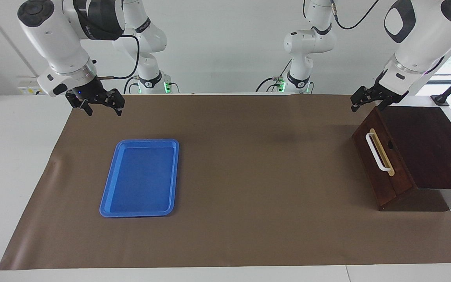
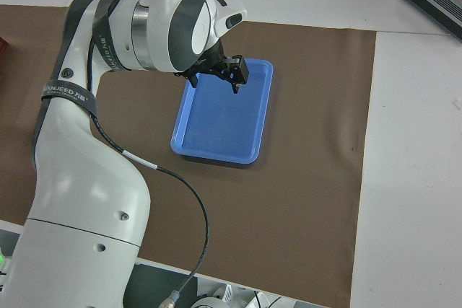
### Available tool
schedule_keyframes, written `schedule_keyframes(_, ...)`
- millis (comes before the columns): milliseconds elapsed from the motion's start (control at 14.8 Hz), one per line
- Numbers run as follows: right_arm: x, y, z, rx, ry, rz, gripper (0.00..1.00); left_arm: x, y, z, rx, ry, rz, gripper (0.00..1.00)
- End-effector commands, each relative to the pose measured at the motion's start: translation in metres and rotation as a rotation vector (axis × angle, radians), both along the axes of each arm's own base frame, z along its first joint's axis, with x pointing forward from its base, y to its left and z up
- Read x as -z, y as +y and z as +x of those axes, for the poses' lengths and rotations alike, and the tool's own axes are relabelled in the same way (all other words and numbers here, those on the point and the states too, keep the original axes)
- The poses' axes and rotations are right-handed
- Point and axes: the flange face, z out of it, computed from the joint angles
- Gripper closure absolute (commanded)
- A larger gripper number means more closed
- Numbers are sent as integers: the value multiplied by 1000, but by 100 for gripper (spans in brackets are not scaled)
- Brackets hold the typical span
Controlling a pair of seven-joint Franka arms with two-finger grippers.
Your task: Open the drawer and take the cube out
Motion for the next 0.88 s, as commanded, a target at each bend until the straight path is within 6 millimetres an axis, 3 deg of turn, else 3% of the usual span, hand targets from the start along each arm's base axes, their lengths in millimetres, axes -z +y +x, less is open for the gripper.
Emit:
schedule_keyframes(0, -2, -4, -7, -10, 5, -16, 0, -6, -1, -2, 12, 0, -14, 0)
schedule_keyframes(472, -2, -4, -7, -10, 5, -16, 0, -4, -1, 2, 15, -26, -8, 0)
schedule_keyframes(810, -2, -4, -7, -10, 5, -16, 0, 30, -2, 17, 83, -98, 153, 0)
